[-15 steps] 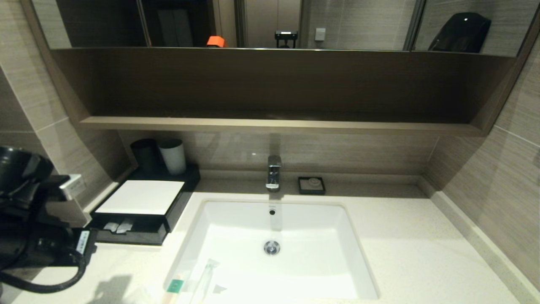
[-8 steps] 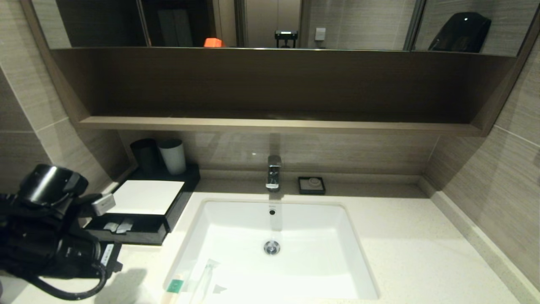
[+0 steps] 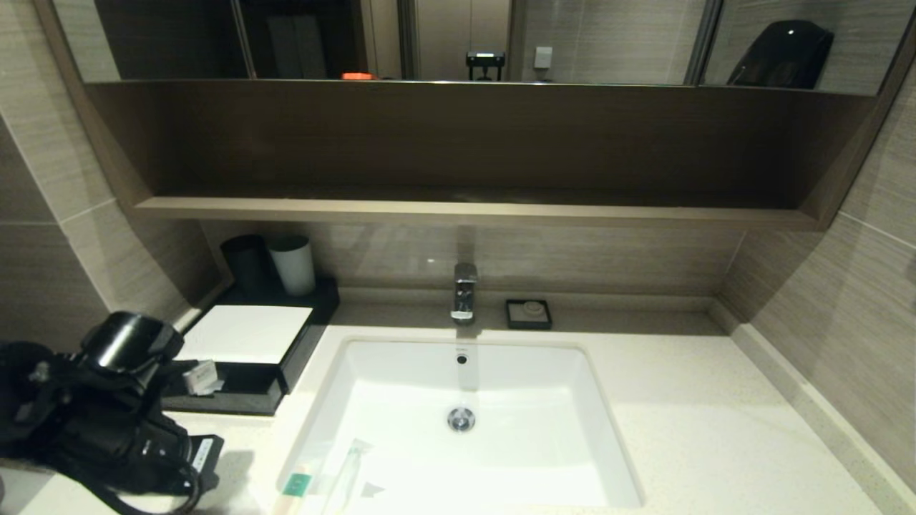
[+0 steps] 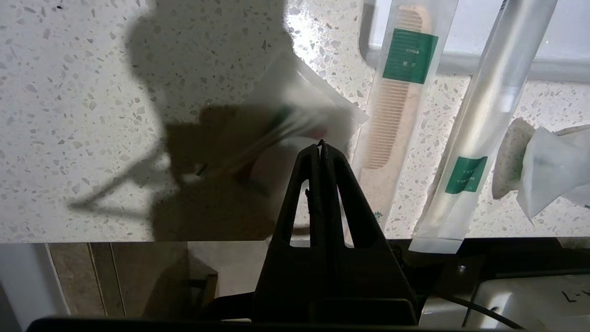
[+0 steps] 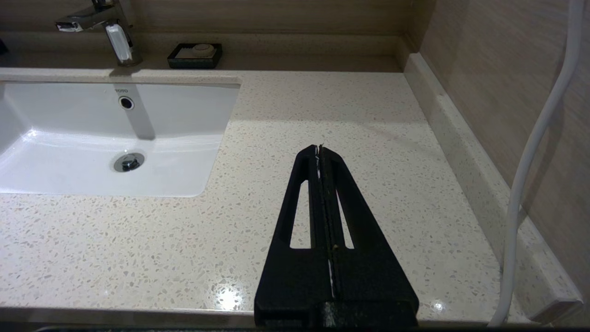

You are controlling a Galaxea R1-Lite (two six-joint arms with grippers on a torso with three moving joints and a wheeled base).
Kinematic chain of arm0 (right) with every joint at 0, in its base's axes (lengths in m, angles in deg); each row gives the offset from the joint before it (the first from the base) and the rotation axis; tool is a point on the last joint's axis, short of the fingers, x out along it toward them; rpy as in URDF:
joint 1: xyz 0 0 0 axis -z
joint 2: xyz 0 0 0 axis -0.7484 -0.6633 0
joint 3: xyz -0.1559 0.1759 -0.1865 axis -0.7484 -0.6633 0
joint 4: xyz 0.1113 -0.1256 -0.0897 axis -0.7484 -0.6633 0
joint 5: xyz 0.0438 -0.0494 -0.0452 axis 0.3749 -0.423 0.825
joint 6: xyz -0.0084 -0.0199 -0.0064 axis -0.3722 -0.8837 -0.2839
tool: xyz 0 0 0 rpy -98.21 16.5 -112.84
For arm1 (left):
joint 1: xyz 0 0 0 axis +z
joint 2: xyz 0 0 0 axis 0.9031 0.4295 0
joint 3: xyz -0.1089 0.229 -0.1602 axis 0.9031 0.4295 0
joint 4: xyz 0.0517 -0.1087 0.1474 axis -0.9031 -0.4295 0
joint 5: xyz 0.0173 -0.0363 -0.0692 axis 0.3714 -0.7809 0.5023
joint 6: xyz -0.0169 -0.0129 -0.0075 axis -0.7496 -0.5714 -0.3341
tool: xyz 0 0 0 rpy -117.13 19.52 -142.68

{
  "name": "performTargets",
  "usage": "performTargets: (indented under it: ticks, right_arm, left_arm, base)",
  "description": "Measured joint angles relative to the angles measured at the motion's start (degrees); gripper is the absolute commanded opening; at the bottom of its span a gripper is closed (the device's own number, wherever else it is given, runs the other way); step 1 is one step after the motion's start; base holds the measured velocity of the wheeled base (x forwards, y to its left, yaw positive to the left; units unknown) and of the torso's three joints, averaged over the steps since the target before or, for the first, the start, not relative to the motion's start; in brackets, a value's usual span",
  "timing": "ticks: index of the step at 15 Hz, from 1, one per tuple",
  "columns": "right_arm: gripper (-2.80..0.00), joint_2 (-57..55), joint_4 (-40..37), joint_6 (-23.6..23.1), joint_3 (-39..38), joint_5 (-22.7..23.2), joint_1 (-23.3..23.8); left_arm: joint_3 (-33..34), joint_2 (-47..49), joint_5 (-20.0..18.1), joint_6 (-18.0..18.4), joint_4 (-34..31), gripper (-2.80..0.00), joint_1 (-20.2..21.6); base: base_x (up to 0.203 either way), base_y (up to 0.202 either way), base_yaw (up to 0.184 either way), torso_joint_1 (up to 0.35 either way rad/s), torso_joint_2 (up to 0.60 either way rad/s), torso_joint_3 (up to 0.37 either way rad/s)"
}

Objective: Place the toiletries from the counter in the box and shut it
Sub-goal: Open the drawer

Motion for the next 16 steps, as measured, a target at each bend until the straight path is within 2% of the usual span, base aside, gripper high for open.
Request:
performTargets:
  ticks: [5,9,16]
  right_arm:
    - [-2.80,0.0,0.0,0.0,0.0,0.0,0.0]
    - [-2.80,0.0,0.0,0.0,0.0,0.0,0.0]
    - [-2.80,0.0,0.0,0.0,0.0,0.0,0.0]
  left_arm:
    - [2.2,3.7,0.2,0.0,1.7,-2.80,0.1]
    - [2.5,5.2,0.2,-0.2,6.3,-2.80,0.3]
    - [1.3,6.0,0.6,0.4,10.2,-2.80,4.8]
  base:
    - [0.000,0.000,0.000,0.000,0.00,0.000]
    - [0.000,0.000,0.000,0.000,0.00,0.000]
    - [0.000,0.000,0.000,0.000,0.00,0.000]
